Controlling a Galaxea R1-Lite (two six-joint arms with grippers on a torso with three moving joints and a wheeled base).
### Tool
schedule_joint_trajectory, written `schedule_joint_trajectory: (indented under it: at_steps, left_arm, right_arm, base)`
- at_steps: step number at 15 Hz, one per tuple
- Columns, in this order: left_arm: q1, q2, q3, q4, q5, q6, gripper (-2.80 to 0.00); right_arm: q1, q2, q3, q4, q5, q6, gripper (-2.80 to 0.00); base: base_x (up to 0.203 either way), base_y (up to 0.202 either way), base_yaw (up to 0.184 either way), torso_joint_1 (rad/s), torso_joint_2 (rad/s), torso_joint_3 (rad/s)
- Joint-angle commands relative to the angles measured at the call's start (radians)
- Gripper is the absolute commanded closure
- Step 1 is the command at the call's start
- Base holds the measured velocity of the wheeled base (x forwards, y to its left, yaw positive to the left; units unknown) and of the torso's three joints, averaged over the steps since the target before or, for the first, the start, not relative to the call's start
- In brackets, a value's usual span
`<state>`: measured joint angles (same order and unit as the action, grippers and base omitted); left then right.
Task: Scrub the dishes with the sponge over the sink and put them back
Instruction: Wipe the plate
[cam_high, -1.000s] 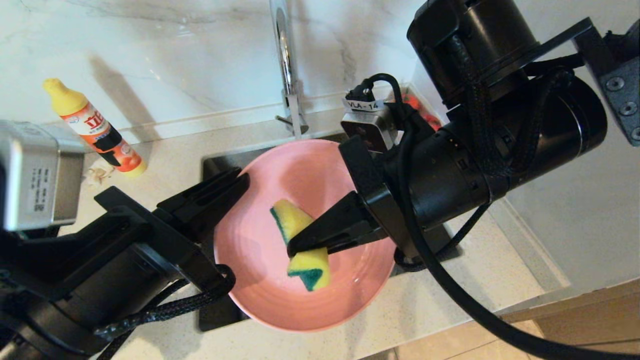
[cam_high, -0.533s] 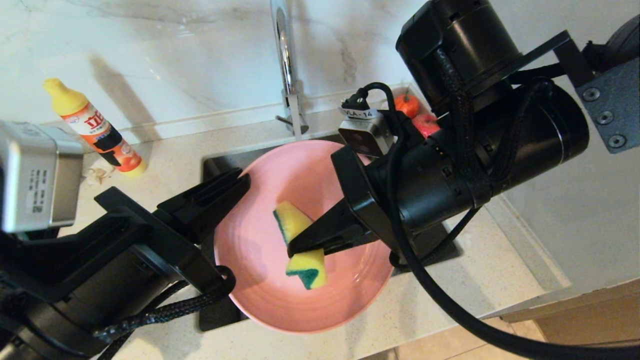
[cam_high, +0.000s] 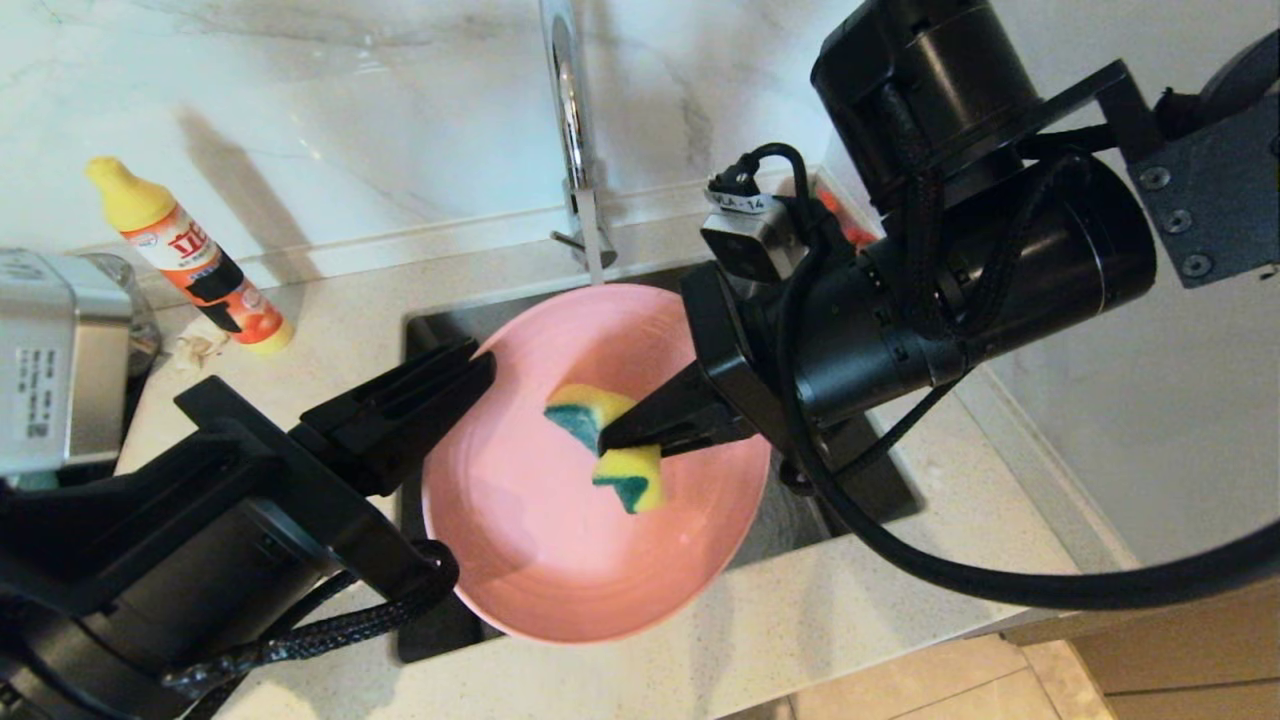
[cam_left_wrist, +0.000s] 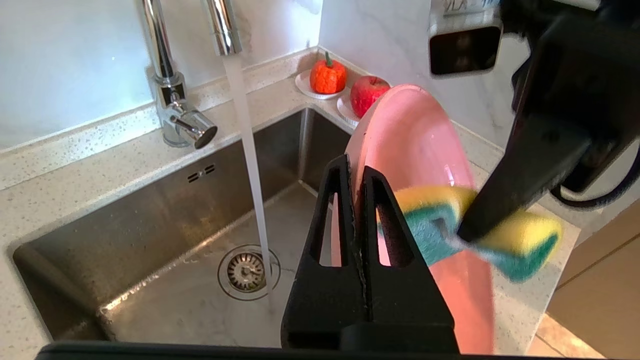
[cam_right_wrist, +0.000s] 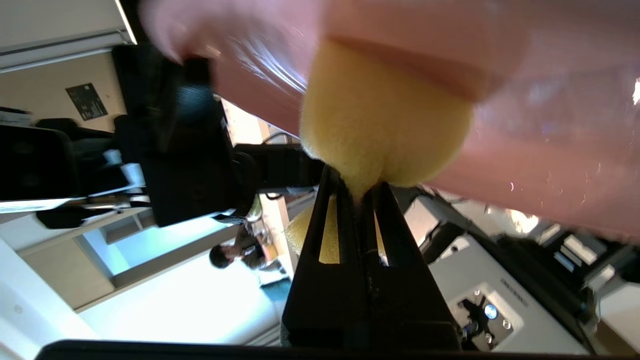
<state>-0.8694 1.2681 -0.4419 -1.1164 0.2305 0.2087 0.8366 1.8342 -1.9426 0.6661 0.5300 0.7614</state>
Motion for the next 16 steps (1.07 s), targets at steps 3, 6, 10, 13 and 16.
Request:
schedule_joint_trajectory:
  at_steps: [3, 6, 10, 13, 16]
  left_arm:
    - [0.0, 0.003, 0.009, -0.006, 0.003, 0.0, 0.0]
    - [0.0, -0.001, 0.008, -0.006, 0.004, 0.0, 0.0]
    - [0.001, 0.004, 0.012, -0.007, 0.007, -0.007, 0.0]
    - [0.002, 0.007, 0.004, -0.006, 0.012, -0.019, 0.0]
    - [0.003, 0.014, -0.01, -0.003, 0.017, -0.026, 0.0]
  right_arm:
    - [-0.005, -0.038, 0.0, -0.007, 0.002, 0.001, 0.0]
    - [-0.008, -0.038, 0.0, -0.005, -0.036, 0.001, 0.0]
    - [-0.006, -0.047, 0.001, 0.001, -0.059, 0.0, 0.0]
    - [0.008, -0.061, 0.001, 0.018, -0.106, -0.03, 0.0]
    - [0.025, -0.073, 0.002, 0.049, -0.142, -0.06, 0.0]
  base:
    - [0.0, 0.0, 0.0, 0.0, 0.0, 0.0]
    - [0.0, 0.0, 0.0, 0.0, 0.0, 0.0]
    - [0.0, 0.0, 0.0, 0.0, 0.0, 0.0]
    - [0.0, 0.0, 0.0, 0.0, 0.0, 0.0]
    - [0.0, 0.0, 0.0, 0.0, 0.0, 0.0]
